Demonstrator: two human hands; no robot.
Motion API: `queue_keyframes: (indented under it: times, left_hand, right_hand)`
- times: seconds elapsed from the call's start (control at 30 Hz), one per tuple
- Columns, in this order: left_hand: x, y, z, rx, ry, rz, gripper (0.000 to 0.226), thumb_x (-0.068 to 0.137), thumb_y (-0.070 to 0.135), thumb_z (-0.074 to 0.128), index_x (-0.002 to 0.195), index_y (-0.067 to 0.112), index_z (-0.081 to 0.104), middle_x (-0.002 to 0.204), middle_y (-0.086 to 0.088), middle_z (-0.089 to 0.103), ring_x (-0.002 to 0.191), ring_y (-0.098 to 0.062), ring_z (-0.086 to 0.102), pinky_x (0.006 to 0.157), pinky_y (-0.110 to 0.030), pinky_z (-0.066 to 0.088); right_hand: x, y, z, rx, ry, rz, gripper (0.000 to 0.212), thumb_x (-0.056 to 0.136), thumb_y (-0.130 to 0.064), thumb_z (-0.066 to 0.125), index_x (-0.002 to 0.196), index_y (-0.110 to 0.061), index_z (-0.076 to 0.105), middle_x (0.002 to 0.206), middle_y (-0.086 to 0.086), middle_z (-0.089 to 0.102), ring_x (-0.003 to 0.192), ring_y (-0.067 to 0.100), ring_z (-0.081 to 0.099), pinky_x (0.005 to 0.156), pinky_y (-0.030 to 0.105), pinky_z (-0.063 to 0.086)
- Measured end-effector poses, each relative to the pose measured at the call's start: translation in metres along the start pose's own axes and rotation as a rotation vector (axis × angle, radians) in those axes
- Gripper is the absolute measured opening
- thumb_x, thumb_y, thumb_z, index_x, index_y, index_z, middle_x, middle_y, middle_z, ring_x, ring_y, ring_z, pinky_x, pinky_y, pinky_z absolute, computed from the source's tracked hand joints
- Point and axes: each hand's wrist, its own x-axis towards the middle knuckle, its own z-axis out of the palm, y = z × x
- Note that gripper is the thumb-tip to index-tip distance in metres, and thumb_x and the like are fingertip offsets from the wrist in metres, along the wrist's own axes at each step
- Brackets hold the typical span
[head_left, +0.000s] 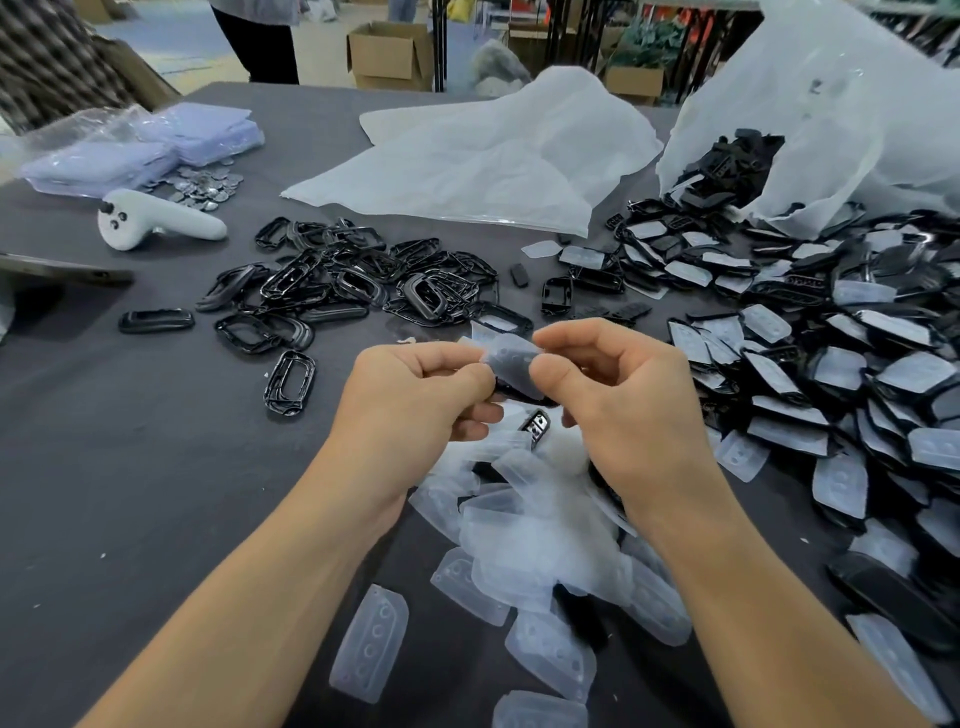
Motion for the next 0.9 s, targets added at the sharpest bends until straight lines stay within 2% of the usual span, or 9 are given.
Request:
queue_keyframes:
  times: [0.2, 0.3, 0.37, 0.47, 0.6, 0.7, 0.77, 0.83, 0.9]
  left_hand:
    - [-0.005, 0.005, -0.003, 0.097, -0.097, 0.047, 0.038, 0.088, -0.003, 0.070, 0.086, 0.032, 0.083, 0.085, -0.007, 0.081, 0.075, -0.015, 0.076, 0.063, -0.021, 0.058]
    - [-0.005, 0.006, -0.004, 0.023, -0.150, 0.042, 0.032, 0.088, -0.008, 0.071, 0.096, 0.022, 0.081, 0.087, -0.012, 0.080, 0.075, -0.018, 0.075, 0.063, -0.021, 0.058]
    - [-0.004, 0.005, -0.004, -0.013, -0.154, 0.018, 0.031, 0.088, -0.008, 0.072, 0.099, 0.019, 0.079, 0.086, -0.011, 0.080, 0.074, -0.017, 0.075, 0.064, -0.021, 0.058]
    - [-0.002, 0.004, -0.005, -0.025, -0.139, -0.014, 0.030, 0.088, -0.009, 0.072, 0.098, 0.018, 0.080, 0.081, -0.008, 0.079, 0.072, -0.016, 0.076, 0.064, -0.019, 0.058]
    - [-0.002, 0.005, -0.006, -0.003, -0.149, -0.022, 0.037, 0.090, -0.006, 0.070, 0.083, 0.028, 0.085, 0.083, -0.009, 0.080, 0.076, -0.015, 0.078, 0.063, -0.019, 0.059]
    - [-0.003, 0.006, -0.005, 0.002, -0.185, -0.024, 0.027, 0.089, -0.003, 0.073, 0.095, 0.021, 0.083, 0.087, -0.010, 0.081, 0.081, -0.016, 0.078, 0.066, -0.019, 0.059]
    - [-0.005, 0.006, -0.005, 0.018, -0.211, -0.012, 0.027, 0.086, -0.004, 0.076, 0.095, 0.020, 0.084, 0.088, -0.012, 0.081, 0.079, -0.015, 0.077, 0.067, -0.019, 0.059]
    - [-0.005, 0.006, -0.006, 0.046, -0.229, 0.002, 0.029, 0.086, -0.006, 0.075, 0.096, 0.019, 0.084, 0.088, -0.012, 0.081, 0.078, -0.015, 0.077, 0.068, -0.019, 0.059]
    - [-0.005, 0.006, -0.006, 0.090, -0.250, 0.014, 0.032, 0.087, -0.008, 0.071, 0.102, 0.018, 0.083, 0.090, -0.011, 0.081, 0.079, -0.015, 0.077, 0.068, -0.018, 0.058]
  right_hand:
    - [-0.003, -0.004, 0.004, 0.076, -0.034, 0.057, 0.015, 0.089, -0.004, 0.075, 0.084, -0.018, 0.078, 0.071, 0.004, 0.076, 0.054, 0.017, 0.064, 0.049, 0.020, 0.048]
    - [-0.004, -0.007, 0.003, 0.164, -0.010, 0.104, 0.020, 0.088, 0.003, 0.071, 0.080, -0.015, 0.076, 0.067, 0.006, 0.073, 0.050, 0.019, 0.062, 0.048, 0.021, 0.048]
    - [-0.005, -0.008, 0.004, 0.204, 0.021, 0.126, 0.021, 0.088, 0.003, 0.071, 0.077, -0.015, 0.075, 0.067, 0.004, 0.073, 0.057, 0.018, 0.065, 0.053, 0.025, 0.052]
    - [-0.005, -0.007, 0.006, 0.274, 0.055, 0.161, 0.023, 0.088, -0.002, 0.072, 0.072, -0.019, 0.075, 0.075, 0.004, 0.072, 0.072, 0.019, 0.065, 0.074, 0.035, 0.056]
    - [-0.002, -0.011, -0.003, 0.403, -0.080, 0.181, 0.031, 0.088, -0.002, 0.068, 0.064, -0.022, 0.073, 0.077, -0.002, 0.073, 0.070, 0.011, 0.065, 0.069, 0.023, 0.053]
    - [0.001, -0.008, -0.003, 0.211, -0.126, 0.148, 0.030, 0.087, -0.001, 0.072, 0.064, -0.021, 0.071, 0.097, -0.002, 0.078, 0.091, 0.015, 0.073, 0.086, 0.031, 0.055]
    - [0.000, -0.006, 0.000, 0.019, -0.070, 0.085, 0.025, 0.085, -0.006, 0.077, 0.066, -0.020, 0.072, 0.097, -0.008, 0.077, 0.095, 0.013, 0.073, 0.091, 0.036, 0.055]
    - [-0.003, -0.005, 0.003, -0.128, -0.010, 0.035, 0.014, 0.081, -0.020, 0.082, 0.072, -0.026, 0.073, 0.094, -0.015, 0.075, 0.091, 0.015, 0.072, 0.088, 0.041, 0.058]
    - [-0.006, -0.003, 0.004, -0.267, 0.058, -0.018, 0.012, 0.079, -0.031, 0.084, 0.076, -0.034, 0.073, 0.091, -0.021, 0.073, 0.083, 0.012, 0.069, 0.079, 0.036, 0.058]
